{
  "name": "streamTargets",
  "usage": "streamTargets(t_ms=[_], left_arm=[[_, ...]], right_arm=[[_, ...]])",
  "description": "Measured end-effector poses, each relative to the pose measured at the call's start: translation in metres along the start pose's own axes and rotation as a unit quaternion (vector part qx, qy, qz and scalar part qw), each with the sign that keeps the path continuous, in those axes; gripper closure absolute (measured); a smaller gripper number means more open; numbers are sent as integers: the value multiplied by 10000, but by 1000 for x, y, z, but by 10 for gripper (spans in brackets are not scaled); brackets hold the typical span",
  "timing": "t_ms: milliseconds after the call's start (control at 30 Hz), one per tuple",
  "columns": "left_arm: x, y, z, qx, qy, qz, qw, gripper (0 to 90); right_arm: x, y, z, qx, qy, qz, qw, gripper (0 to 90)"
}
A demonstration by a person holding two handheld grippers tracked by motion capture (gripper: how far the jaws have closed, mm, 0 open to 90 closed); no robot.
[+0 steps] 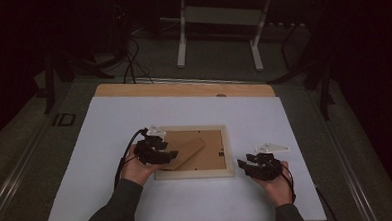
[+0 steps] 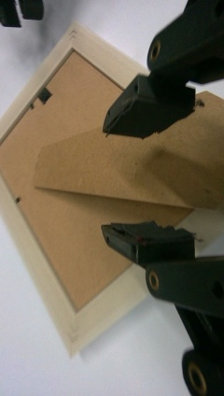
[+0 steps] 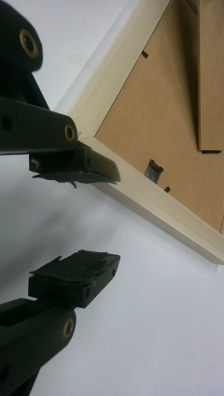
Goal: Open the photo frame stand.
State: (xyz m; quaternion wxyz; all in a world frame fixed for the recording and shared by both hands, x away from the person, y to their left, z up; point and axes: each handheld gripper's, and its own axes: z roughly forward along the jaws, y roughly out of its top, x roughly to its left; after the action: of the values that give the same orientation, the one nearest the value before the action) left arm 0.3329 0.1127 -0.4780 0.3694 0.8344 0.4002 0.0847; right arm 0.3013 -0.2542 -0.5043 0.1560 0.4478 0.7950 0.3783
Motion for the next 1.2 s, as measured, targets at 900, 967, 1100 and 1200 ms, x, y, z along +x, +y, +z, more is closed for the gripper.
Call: streamTargets(t_ms=[900, 967, 1100, 1200], left_arm=[[-5, 2, 36, 386, -555, 231, 9974, 297], [-5, 2, 38, 394, -556, 192, 9975, 306], [-3, 4, 41, 478, -560, 145, 9972, 338], [-3, 7, 43, 571, -560, 164, 9967, 360]], right_arm=[[-1, -2, 2, 58, 37, 38, 10000, 519], [-1, -2, 2, 50, 44, 42, 10000, 518], [-1, -2, 1, 34, 39, 55, 10000, 518], [-2, -2, 2, 49, 37, 51, 10000, 517]])
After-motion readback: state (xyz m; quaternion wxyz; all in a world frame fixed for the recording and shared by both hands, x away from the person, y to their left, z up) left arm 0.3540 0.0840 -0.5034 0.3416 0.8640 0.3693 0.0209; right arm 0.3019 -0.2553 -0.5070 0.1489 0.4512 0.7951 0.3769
